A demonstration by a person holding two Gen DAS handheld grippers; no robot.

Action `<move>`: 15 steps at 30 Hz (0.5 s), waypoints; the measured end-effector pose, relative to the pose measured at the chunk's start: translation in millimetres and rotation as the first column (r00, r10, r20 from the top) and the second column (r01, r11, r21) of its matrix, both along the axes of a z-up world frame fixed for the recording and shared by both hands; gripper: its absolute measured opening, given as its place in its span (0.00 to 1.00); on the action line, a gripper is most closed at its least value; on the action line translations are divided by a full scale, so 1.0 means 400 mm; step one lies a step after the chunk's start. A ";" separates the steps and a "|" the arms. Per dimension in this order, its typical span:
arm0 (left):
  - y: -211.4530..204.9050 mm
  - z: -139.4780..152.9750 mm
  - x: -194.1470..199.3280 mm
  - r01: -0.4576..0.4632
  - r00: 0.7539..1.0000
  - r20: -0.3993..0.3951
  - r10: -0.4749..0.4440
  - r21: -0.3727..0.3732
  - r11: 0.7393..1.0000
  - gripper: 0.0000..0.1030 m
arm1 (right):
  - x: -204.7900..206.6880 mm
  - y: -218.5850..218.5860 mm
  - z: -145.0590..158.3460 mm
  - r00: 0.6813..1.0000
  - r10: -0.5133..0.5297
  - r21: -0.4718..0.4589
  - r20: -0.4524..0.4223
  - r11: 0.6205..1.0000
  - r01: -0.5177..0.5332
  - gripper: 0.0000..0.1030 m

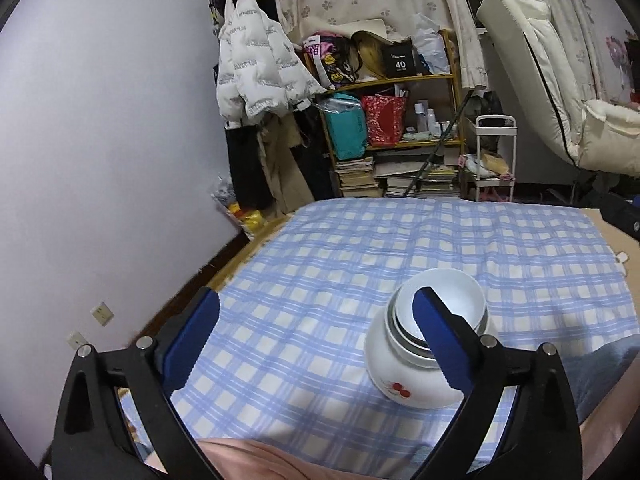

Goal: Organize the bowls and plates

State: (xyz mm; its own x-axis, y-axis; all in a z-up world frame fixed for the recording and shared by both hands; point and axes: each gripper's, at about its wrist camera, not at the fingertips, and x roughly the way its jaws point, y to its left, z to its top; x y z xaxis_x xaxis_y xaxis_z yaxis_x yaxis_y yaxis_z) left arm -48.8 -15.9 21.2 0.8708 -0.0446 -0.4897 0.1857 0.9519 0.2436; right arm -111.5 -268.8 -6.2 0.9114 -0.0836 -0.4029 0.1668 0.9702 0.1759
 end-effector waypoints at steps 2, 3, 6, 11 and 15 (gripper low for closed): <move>-0.002 -0.007 0.007 -0.001 1.000 -0.007 0.001 0.005 1.000 0.93 | 0.008 -0.005 -0.008 1.000 -0.012 -0.001 -0.015 1.000 0.012 1.00; -0.001 -0.010 0.011 -0.008 1.000 -0.010 0.008 0.007 1.000 0.93 | 0.009 -0.008 -0.012 1.000 -0.015 0.003 -0.020 1.000 0.015 1.00; 0.005 -0.015 0.020 -0.019 1.000 -0.023 0.019 -0.008 1.000 0.93 | 0.020 -0.017 -0.022 0.999 -0.021 0.011 -0.039 1.000 0.021 1.00; 0.007 -0.027 0.033 -0.035 0.999 -0.031 0.035 -0.003 0.999 0.93 | 0.023 -0.013 -0.029 0.998 -0.039 -0.013 -0.047 0.999 0.038 1.00; 0.007 -0.033 0.042 -0.038 0.998 -0.044 0.038 -0.004 0.999 0.93 | 0.026 -0.013 -0.036 0.998 -0.033 -0.015 -0.051 0.999 0.032 1.00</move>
State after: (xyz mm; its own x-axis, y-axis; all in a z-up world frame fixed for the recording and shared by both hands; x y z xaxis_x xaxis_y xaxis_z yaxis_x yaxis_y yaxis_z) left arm -31.9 -13.0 8.0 0.8494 -0.0141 -0.5276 0.1597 0.9596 0.2315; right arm -101.1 -274.0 -20.7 0.8862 -0.1186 -0.4478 0.2066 0.9664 0.1529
